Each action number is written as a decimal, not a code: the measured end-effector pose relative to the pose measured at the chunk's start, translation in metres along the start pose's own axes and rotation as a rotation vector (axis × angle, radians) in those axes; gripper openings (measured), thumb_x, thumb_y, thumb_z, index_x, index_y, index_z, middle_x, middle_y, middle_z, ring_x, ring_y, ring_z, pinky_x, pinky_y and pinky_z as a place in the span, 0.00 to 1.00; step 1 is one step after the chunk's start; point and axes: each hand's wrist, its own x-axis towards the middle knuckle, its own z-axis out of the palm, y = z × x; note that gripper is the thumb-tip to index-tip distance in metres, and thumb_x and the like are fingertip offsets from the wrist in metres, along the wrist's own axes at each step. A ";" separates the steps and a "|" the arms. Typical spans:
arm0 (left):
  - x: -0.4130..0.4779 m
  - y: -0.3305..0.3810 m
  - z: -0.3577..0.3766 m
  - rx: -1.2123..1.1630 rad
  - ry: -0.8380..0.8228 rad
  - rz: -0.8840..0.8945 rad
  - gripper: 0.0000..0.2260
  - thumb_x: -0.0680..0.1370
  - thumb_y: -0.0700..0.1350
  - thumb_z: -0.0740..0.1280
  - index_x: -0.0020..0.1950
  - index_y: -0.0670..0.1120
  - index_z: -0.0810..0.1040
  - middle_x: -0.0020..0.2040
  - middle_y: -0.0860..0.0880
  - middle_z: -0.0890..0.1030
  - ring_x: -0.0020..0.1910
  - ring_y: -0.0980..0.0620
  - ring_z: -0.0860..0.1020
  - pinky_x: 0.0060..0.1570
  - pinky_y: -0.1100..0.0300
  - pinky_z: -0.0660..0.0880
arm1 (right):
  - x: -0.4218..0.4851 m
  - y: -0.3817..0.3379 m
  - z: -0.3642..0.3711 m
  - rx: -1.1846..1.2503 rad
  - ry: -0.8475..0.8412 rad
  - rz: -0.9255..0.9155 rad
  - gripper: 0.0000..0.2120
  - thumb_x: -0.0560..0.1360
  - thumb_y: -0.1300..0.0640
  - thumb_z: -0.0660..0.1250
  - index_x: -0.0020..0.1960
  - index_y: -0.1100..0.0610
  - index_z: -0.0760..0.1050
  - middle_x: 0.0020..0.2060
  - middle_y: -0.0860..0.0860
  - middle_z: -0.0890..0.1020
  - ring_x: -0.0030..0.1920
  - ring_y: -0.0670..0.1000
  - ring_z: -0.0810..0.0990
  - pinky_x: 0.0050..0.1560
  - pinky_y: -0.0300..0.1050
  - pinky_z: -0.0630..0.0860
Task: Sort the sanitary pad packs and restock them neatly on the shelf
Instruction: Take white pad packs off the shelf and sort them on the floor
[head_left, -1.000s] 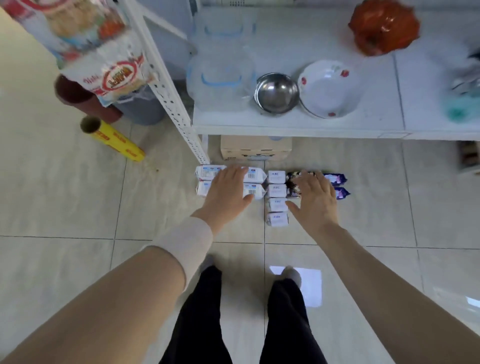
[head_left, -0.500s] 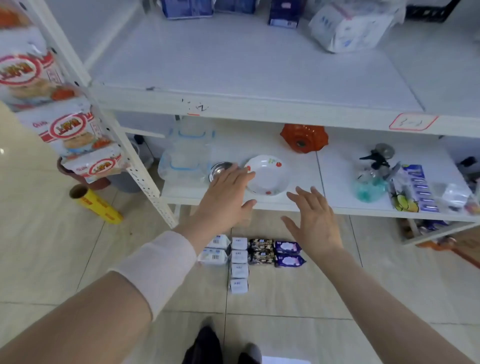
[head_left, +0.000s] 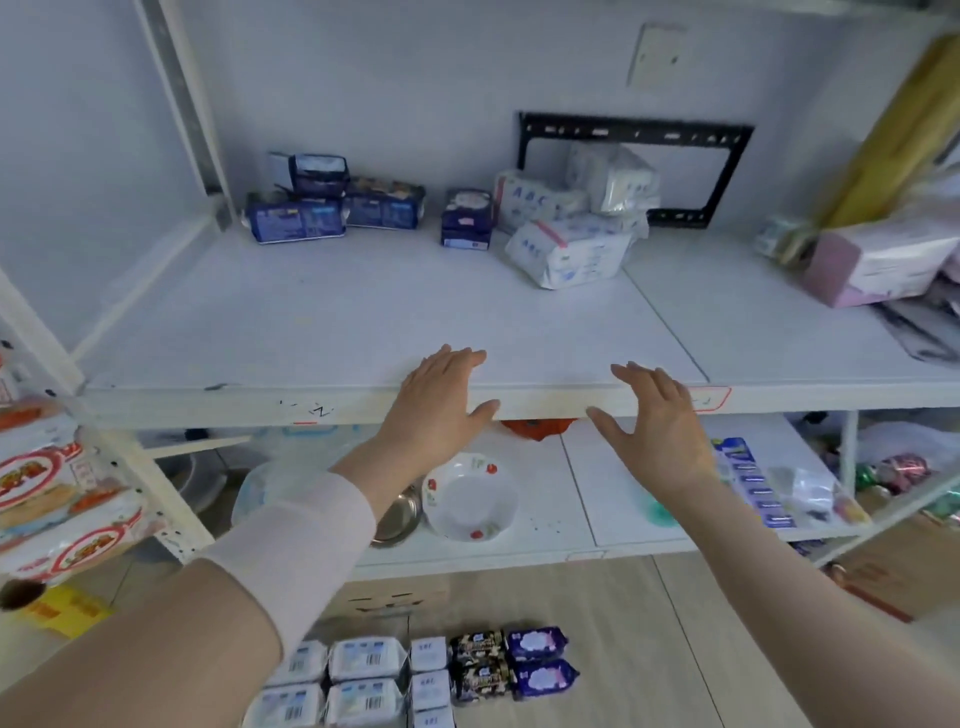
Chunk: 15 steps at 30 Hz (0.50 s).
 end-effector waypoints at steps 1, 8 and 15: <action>0.010 0.003 0.000 -0.035 -0.001 -0.030 0.27 0.78 0.52 0.62 0.74 0.47 0.58 0.74 0.48 0.61 0.74 0.50 0.55 0.72 0.55 0.53 | 0.012 0.004 -0.005 0.027 0.001 0.030 0.27 0.74 0.48 0.66 0.69 0.57 0.66 0.68 0.56 0.70 0.70 0.58 0.63 0.69 0.51 0.60; 0.105 0.035 0.019 -0.457 -0.054 -0.343 0.30 0.77 0.55 0.63 0.75 0.45 0.57 0.73 0.46 0.64 0.70 0.48 0.65 0.66 0.58 0.62 | 0.121 0.039 -0.028 0.429 -0.012 0.360 0.33 0.72 0.41 0.66 0.71 0.57 0.62 0.67 0.54 0.70 0.66 0.54 0.69 0.61 0.43 0.65; 0.240 0.039 0.048 -0.792 0.123 -0.657 0.35 0.75 0.60 0.62 0.74 0.42 0.56 0.59 0.46 0.70 0.60 0.45 0.73 0.63 0.50 0.70 | 0.264 0.078 -0.020 0.834 -0.055 0.622 0.41 0.66 0.33 0.67 0.68 0.58 0.65 0.58 0.53 0.72 0.52 0.53 0.75 0.58 0.49 0.76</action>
